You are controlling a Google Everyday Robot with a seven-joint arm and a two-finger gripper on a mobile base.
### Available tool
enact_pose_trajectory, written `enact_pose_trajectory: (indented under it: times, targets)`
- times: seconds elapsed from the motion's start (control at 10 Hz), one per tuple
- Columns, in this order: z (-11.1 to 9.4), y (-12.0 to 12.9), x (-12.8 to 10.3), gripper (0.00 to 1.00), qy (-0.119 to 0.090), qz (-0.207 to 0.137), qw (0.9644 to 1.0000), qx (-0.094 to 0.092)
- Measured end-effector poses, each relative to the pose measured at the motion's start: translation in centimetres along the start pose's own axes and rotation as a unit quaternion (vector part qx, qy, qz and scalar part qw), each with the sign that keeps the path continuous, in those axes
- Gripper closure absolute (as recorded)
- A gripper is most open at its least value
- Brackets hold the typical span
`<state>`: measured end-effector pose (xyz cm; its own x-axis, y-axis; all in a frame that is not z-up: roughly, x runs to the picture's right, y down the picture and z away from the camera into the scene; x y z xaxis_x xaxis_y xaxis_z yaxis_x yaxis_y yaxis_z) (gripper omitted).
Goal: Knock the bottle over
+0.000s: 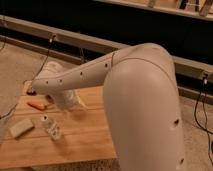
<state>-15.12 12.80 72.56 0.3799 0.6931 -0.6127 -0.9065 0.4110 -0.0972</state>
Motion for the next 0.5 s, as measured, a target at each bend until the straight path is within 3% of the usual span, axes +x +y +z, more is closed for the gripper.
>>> enact_pose_trajectory:
  times: [0.2, 0.5]
  targets:
    - [0.8, -0.1, 0.9, 0.35, 0.002, -0.012, 0.9999, 0.008]
    - [1.2, -1.8, 1.1, 0.35, -0.004, 0.006, 0.9995, 0.029]
